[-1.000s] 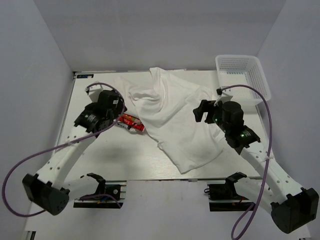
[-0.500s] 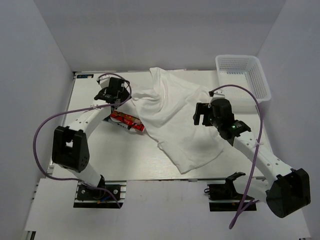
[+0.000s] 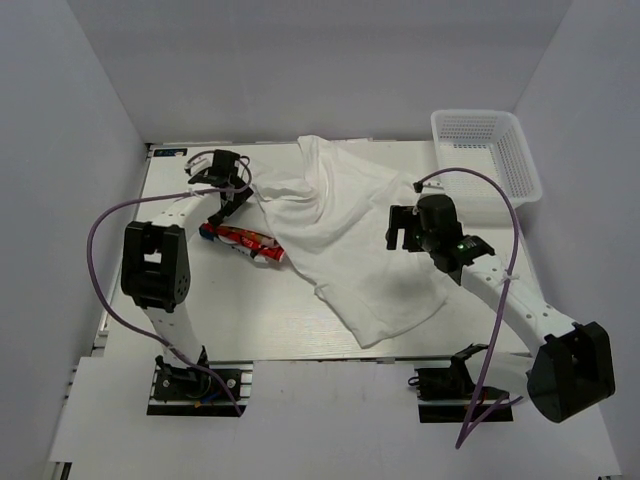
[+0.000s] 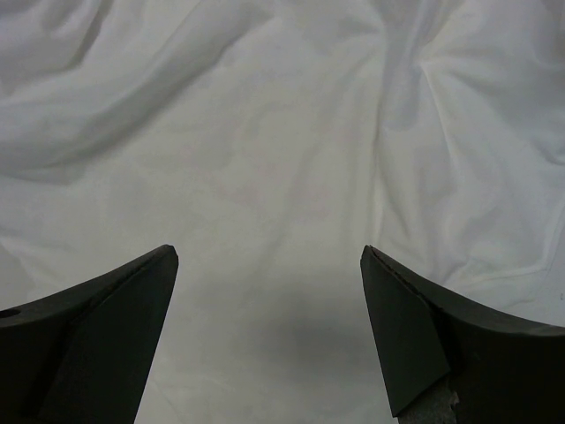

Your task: Fold and stack the t-shirts

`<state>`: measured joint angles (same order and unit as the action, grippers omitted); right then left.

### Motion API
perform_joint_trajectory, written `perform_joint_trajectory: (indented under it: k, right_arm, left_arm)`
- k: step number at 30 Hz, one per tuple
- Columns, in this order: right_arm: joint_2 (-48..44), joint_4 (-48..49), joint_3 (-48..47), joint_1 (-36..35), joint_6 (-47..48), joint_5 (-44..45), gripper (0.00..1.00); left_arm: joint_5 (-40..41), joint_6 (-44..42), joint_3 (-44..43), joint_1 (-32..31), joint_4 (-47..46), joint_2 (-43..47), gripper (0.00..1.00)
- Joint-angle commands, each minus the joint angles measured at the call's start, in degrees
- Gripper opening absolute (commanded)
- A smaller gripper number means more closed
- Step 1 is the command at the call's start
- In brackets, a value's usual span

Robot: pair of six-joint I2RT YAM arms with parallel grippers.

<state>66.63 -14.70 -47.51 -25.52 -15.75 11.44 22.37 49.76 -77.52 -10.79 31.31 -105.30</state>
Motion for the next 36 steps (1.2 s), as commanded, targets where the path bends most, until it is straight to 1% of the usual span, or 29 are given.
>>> perform_joint_trajectory:
  k: [1, 2, 3, 4, 5, 7, 8, 10, 12, 13, 15, 16, 17, 18, 19, 20, 21, 22, 23, 24, 26, 27, 29, 30, 31, 34, 36]
  right_arm:
    - [1.0, 1.8, -2.3, 0.0, 1.2, -1.2, 0.90]
    - [1.4, 3.0, -2.2, -0.1, 2.0, -1.2, 0.90]
    - [1.7, 4.0, -1.3, -0.1, 4.0, -3.9, 0.90]
    - [2.9, 5.4, -0.8, -0.5, 6.1, -9.4, 0.90]
    - [4.5, 7.8, -0.7, -0.4, 6.5, -10.8, 0.90]
    - [7.5, 8.0, -2.3, -0.8, 6.1, -14.3, 0.90]
    - [9.5, 7.8, -4.2, -1.0, 5.8, -15.6, 0.90]
    - [12.9, 7.9, -5.1, -1.3, 6.3, -16.1, 0.90]
    - [14.7, 9.5, -6.3, -2.3, 7.9, -18.3, 0.90]
    - [17.5, 10.3, -7.2, -3.1, 8.2, -18.6, 0.90]
    - [20.0, 10.7, -9.4, -4.6, 8.8, -19.3, 0.90]
    - [22.9, 10.1, -10.7, -5.2, 9.2, -18.9, 0.90]
    - [25.5, 9.4, -14.6, -6.6, 9.9, -18.7, 0.90]
    - [28.1, 8.1, -17.1, -7.3, 10.6, -17.9, 0.90]
    - [29.2, 7.9, -18.2, -8.2, 11.6, -16.7, 0.90]
    - [32.4, 7.9, -20.1, -9.4, 12.1, -16.4, 0.90]
    - [33.4, 9.0, -21.0, -9.9, 12.8, -15.6, 0.90]
    - [34.3, 9.3, -22.4, -11.0, 14.4, -14.6, 0.90]
    - [38.1, 9.9, -24.5, -12.0, 14.6, -13.6, 0.90]
    - [39.6, 9.4, -25.9, -12.8, 15.0, -12.9, 0.90]
    - [43.6, 8.9, -30.8, -13.7, 17.1, -9.8, 0.90]
    - [46.4, 8.6, -31.8, -14.7, 17.9, -9.3, 0.90]
    - [49.9, 7.5, -37.1, -15.3, 18.0, -7.1, 0.90]
    - [51.1, 7.0, -38.4, -15.4, 18.0, -6.4, 0.89]
    - [53.5, 6.1, -40.4, -15.7, 18.0, -5.3, 0.85]
    - [55.6, 6.4, -41.8, -16.5, 17.9, -0.5, 0.85]
    - [56.1, 8.2, -40.7, -16.7, 18.2, 0.2, 0.85]
  left_arm:
    - [3.2, 3.2, -1.3, 4.9, 6.9, -4.0, 1.00]
    - [3.2, 3.2, -1.9, 5.7, 7.9, -4.7, 1.00]
    - [3.2, 3.8, -2.5, 6.4, 9.6, -5.4, 1.00]
    - [3.8, 3.8, -3.2, 7.4, 10.2, -6.1, 1.00]
    - [4.3, 4.4, -3.3, 7.4, 10.2, -6.1, 1.00]
    - [5.1, 5.0, -3.3, 9.6, 11.5, -6.1, 1.00]
    - [6.4, 5.6, -3.3, 10.2, 12.5, -6.1, 1.00]
    - [6.4, 6.3, -4.0, 11.2, 13.9, -6.1, 1.00]
    - [6.4, 6.3, -4.8, 11.8, 13.9, -5.5, 1.00]
    - [5.8, 5.7, -4.8, 11.8, 13.3, -4.8, 1.00]
    - [4.6, 5.2, -5.4, 11.8, 12.8, -2.4, 1.00]
    - [4.1, 4.4, -6.0, 11.8, 13.3, -1.5, 1.00]
    - [4.1, 4.4, -8.3, 10.6, 14.5, -0.8, 1.00]
    - [5.8, 3.7, -10.0, 10.6, 17.6, 0.6, 1.00]
    - [6.8, 3.7, -11.7, 10.6, 17.6, 1.4, 1.00]
    - [6.8, 3.7, -14.5, 9.9, 20.3, 2.4, 1.00]
    - [6.8, 2.7, -15.3, 9.9, 20.4, 3.5, 1.00]
    - [6.3, 2.7, -15.3, 9.9, 20.4, 6.5, 1.00]
    - [6.3, 1.8, -14.4, 9.9, 19.2, 8.2, 1.00]
    - [4.7, 0.7, -13.5, 9.9, 18.3, 9.9, 1.00]
    - [3.0, -0.2, -10.0, 9.9, 14.9, 14.6, 1.00]
    - [1.1, -1.0, -9.1, 9.9, 13.7, 16.0, 1.00]
    - [0.3, -2.6, -7.7, 9.9, 12.1, 18.3, 1.00]
    - [-0.5, -3.1, -7.7, 9.9, 11.5, 19.2, 1.00]
    - [-0.5, -3.1, -7.7, 9.9, 11.5, 20.5, 1.00]
    - [-0.5, -3.6, -7.7, 9.9, 11.5, 21.9, 1.00]
    - [-1.0, -3.6, -7.7, 9.9, 11.5, 23.3, 1.00]
